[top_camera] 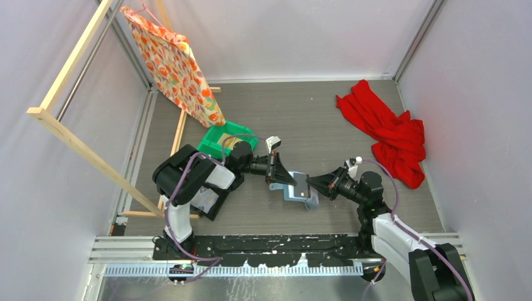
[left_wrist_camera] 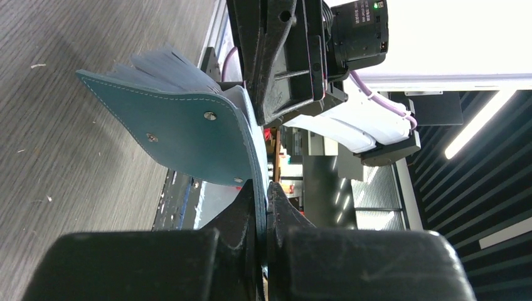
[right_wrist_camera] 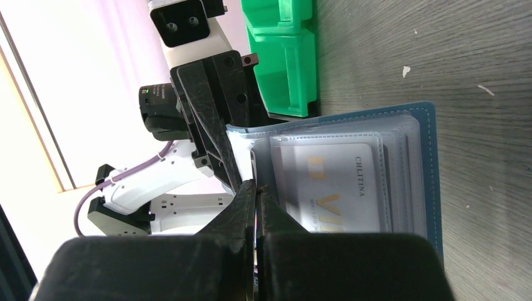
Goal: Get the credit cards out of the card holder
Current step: Remove the credit card from the card holder.
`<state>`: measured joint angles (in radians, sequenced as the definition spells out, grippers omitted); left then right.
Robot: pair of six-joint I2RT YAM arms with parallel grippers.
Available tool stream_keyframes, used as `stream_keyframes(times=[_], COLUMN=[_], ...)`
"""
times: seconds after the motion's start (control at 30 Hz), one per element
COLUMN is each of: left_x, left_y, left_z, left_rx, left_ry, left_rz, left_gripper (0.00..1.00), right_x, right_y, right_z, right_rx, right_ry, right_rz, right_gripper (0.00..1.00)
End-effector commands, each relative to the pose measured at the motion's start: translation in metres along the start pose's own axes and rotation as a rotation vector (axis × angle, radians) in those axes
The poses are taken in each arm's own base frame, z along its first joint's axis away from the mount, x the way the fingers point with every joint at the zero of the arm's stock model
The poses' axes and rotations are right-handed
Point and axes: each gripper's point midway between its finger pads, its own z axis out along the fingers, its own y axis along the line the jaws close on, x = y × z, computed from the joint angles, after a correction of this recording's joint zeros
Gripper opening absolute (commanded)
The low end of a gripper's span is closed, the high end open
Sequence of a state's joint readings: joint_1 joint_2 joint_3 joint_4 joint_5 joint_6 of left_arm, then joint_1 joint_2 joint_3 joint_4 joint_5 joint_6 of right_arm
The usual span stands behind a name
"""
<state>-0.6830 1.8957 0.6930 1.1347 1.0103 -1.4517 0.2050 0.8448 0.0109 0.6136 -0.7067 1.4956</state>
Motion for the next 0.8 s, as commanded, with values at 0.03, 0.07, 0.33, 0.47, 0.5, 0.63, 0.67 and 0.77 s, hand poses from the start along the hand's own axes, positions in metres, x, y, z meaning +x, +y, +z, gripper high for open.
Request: stream_keyframes(times=[0.03,0.07,0.33,0.47,0.5,0.63,0.67,0.77], left_x=[-0.009,-0.010,-0.015,-0.015,-0.015,-0.016,-0.017,-0.019], left_y=[-0.023,-0.022,-0.021,-0.023,-0.023,-0.022,-0.022,-0.022], left_z=[-0.004,-0.005,-0.014,-0.016,-0.016,-0.016,-0.016,-0.015], left_rx=[0.074,0.073,0.067,0.069,0.069,0.066,0.067,0.063], left_ry=[-0.037,-0.041,-0.057,-0.058,-0.059,-0.065,-0.066,-0.061], left_rz=[0.132,0.131,0.126,0.129,0.128,0.125,0.125,0.121], left_gripper=[0.01,0.01,0.01,0.00,0.01,0.01,0.00,0.01], right_x=[0.003,0.003,0.001,0.001,0.001,0.001,0.002,0.001], right_y=[-0.025,-0.025,-0.022,-0.023,-0.023,-0.025,-0.025,-0.031], right_z=[-0.006,-0.006,-0.008,-0.008,-0.008,-0.009,-0.009,-0.013], right_rx=[0.046,0.048,0.036,0.039,0.039,0.046,0.048,0.070], right_ry=[-0.003,-0.003,-0.014,-0.011,-0.011,-0.008,-0.002,-0.004], right_rz=[0.033,0.033,0.033,0.036,0.036,0.038,0.035,0.028], right_gripper=[0.01,0.01,0.01,0.01,0.01,0.01,0.01,0.01])
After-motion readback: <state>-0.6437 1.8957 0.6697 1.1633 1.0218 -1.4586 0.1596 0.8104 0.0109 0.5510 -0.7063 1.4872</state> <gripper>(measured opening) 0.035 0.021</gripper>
